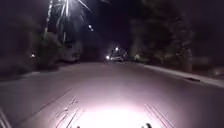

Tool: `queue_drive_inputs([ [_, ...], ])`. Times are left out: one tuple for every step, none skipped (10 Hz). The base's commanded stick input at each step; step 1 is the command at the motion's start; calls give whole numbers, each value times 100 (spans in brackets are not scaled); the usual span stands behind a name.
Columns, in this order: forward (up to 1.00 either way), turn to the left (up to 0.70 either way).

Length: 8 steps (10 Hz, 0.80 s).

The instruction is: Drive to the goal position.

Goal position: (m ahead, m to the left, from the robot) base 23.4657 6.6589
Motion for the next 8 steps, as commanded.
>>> queue_drive_inputs([
  [85, 0],
  [85, 0],
  [85, 0],
  [85, 0],
  [85, 0],
  [85, -34],
  [85, -34],
  [85, -34],
])
